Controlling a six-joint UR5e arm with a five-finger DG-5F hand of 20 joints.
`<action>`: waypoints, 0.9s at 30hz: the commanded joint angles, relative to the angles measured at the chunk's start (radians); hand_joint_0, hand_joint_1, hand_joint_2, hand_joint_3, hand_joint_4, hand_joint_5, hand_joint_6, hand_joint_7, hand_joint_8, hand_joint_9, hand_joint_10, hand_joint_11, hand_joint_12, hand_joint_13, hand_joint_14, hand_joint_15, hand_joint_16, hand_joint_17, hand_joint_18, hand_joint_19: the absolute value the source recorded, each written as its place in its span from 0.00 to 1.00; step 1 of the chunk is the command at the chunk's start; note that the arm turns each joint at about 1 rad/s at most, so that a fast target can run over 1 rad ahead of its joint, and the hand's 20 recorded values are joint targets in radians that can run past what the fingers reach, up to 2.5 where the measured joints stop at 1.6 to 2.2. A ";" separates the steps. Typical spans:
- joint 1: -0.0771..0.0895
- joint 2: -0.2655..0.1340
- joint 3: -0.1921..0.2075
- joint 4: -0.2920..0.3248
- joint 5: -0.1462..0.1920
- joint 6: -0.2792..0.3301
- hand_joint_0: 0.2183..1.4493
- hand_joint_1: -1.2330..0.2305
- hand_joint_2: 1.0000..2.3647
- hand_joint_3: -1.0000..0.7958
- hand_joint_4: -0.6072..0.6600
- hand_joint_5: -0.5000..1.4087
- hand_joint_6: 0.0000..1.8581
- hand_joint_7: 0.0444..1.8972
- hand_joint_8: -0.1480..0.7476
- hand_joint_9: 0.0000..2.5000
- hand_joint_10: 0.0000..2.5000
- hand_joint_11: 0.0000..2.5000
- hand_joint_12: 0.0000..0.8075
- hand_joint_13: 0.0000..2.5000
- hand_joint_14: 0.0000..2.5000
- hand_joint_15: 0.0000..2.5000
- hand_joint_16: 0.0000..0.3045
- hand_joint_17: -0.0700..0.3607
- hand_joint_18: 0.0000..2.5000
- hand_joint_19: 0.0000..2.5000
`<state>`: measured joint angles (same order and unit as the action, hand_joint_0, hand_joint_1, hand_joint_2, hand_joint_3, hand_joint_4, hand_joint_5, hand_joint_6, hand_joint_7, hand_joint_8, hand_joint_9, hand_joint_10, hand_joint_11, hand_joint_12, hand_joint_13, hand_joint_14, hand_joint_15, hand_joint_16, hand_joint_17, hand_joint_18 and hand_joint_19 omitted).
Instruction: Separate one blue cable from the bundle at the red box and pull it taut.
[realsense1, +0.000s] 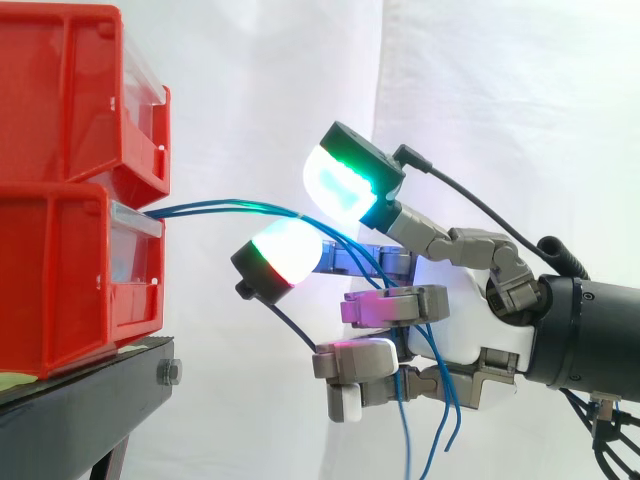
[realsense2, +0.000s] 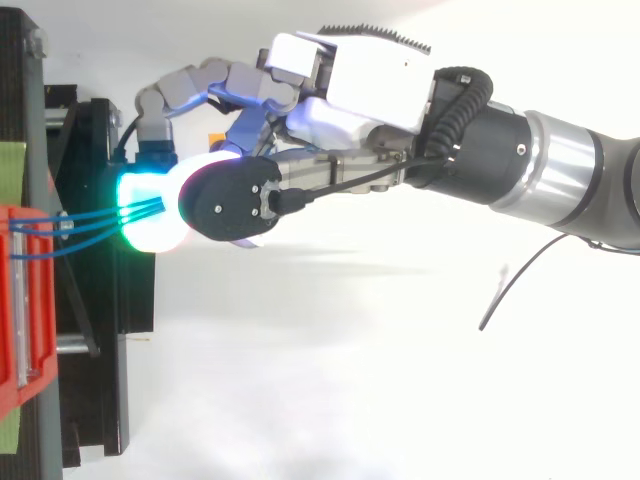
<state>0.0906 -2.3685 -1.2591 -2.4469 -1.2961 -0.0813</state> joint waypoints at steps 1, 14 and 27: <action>-0.002 0.000 0.000 -0.015 0.000 -0.011 0.28 0.54 0.00 0.28 0.50 0.20 0.39 0.60 0.45 0.47 0.51 0.87 0.44 0.47 0.01 0.61 0.17 0.44 0.35 0.39; -0.008 0.000 0.000 -0.027 0.001 -0.043 0.27 0.55 0.00 0.28 0.49 0.20 0.38 0.61 0.45 0.47 0.51 0.86 0.44 0.47 0.01 0.61 0.18 0.45 0.36 0.39; 0.006 0.000 0.003 -0.001 -0.002 -0.061 0.21 0.55 0.00 0.28 0.53 0.19 0.39 0.60 0.49 0.46 0.56 0.83 0.48 0.49 0.01 0.61 0.20 0.48 0.38 0.38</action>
<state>0.0949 -2.3679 -1.2567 -2.4504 -1.2975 -0.1415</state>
